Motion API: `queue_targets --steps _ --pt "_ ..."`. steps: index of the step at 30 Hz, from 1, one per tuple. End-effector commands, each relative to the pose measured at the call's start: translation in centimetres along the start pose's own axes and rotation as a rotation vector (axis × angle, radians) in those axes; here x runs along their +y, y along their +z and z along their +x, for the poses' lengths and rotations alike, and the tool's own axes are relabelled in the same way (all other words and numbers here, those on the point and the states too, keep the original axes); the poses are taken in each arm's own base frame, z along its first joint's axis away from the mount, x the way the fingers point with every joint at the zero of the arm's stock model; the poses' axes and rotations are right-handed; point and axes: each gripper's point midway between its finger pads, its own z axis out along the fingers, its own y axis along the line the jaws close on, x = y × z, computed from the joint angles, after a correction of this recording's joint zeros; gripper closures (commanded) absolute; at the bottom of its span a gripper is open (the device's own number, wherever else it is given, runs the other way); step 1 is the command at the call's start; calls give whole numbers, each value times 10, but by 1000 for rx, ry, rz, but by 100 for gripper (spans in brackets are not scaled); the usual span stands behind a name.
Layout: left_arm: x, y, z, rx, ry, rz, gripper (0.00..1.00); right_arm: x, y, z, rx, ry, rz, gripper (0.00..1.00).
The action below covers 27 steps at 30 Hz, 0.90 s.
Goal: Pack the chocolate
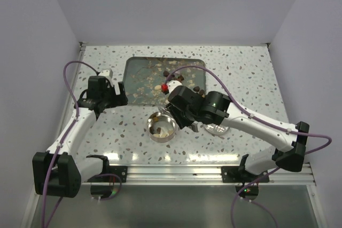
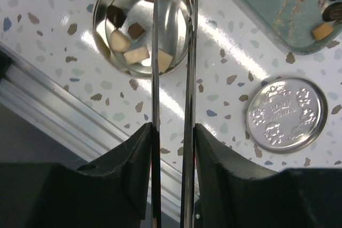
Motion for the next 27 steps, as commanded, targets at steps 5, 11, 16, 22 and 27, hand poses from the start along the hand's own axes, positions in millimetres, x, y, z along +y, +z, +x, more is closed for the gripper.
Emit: queue_targets --steps 5,11,16,22,27 --pt "0 -5 -25 -56 21 -4 0 -52 17 -65 -138 79 96 62" --pt "0 -5 -32 -62 33 -11 0 -72 59 -73 -101 57 136 62" --pt "1 -5 -31 -57 43 -15 0 -81 95 -65 -42 48 167 62" --pt "5 -3 -26 -42 58 -28 0 -85 112 -64 -19 61 193 61" --pt "6 0 -25 -36 63 -29 0 -86 124 -60 6 58 207 61"
